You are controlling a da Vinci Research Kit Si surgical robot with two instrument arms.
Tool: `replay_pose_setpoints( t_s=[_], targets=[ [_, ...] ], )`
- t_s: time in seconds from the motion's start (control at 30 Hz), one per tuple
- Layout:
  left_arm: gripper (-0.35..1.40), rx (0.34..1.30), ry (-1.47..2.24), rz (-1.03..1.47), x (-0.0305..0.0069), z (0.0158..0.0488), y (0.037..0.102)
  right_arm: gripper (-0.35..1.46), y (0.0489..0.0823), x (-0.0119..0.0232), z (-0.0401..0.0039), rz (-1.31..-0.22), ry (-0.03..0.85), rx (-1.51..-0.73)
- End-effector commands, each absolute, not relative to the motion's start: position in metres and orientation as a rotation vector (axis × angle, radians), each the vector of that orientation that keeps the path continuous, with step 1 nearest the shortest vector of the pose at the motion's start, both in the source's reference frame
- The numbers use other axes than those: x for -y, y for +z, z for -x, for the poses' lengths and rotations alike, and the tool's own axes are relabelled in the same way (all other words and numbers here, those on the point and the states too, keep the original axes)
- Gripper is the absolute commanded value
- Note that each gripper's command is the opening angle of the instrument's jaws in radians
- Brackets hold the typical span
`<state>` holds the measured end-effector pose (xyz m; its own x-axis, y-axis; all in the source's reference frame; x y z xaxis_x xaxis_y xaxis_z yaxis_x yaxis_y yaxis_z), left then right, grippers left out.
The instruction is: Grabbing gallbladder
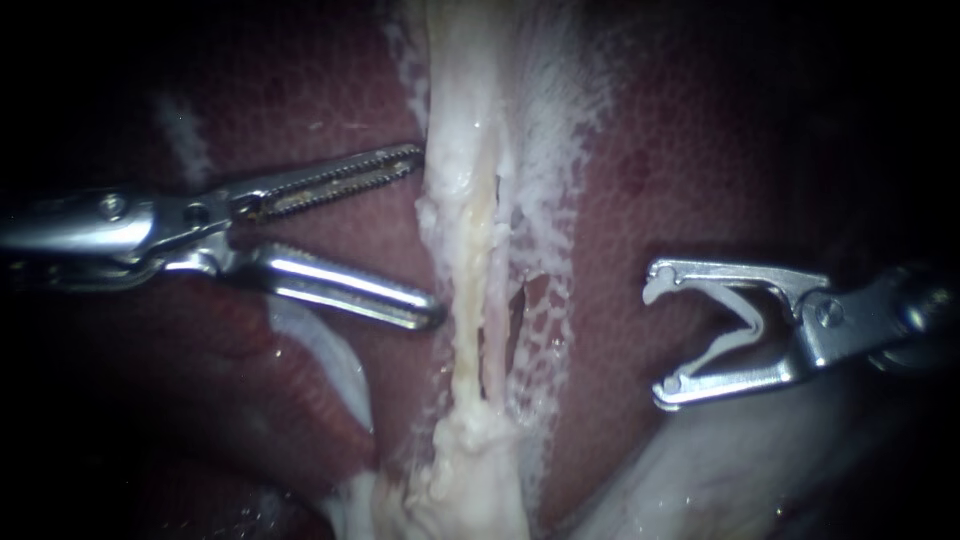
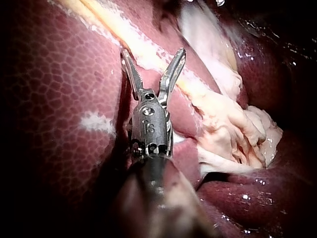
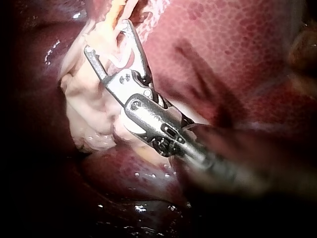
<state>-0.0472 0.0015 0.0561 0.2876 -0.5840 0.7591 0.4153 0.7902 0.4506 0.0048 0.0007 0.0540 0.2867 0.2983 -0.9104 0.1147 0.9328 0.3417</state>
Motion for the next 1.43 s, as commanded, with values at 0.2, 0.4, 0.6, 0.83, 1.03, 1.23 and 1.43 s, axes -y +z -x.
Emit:
replay_pose_setpoints(
  t_s=[0.2, 0.4, 0.6, 0.83, 1.03, 1.23, 1.43],
  targets=[
    [0.64, 1.057, -0.749, -0.221, -0.0012, 0.0483, 0.0563, 0.60, 0.0540, -0.0007, -0.0048, -0.375, 0.127, -1.283],
    [0.46, 1.028, -0.797, -0.250, -0.0011, 0.0483, 0.0565, 0.60, 0.0541, -0.0007, -0.0048, -0.375, 0.127, -1.283],
    [0.05, 1.005, -0.822, -0.269, -0.0010, 0.0478, 0.0567, 0.60, 0.0541, -0.0007, -0.0048, -0.375, 0.127, -1.283],
    [-0.35, 0.981, -0.846, -0.277, -0.0010, 0.0472, 0.0570, 0.60, 0.0541, -0.0007, -0.0047, -0.375, 0.126, -1.283],
    [-0.35, 0.970, -0.853, -0.279, -0.0010, 0.0470, 0.0570, 0.60, 0.0541, -0.0007, -0.0047, -0.375, 0.126, -1.283],
    [-0.35, 0.970, -0.854, -0.278, -0.0009, 0.0470, 0.0570, 0.60, 0.0541, -0.0007, -0.0047, -0.375, 0.126, -1.283],
    [-0.35, 0.970, -0.855, -0.277, -0.0009, 0.0469, 0.0569, 0.60, 0.0541, -0.0007, -0.0047, -0.375, 0.126, -1.283]
  ],
)
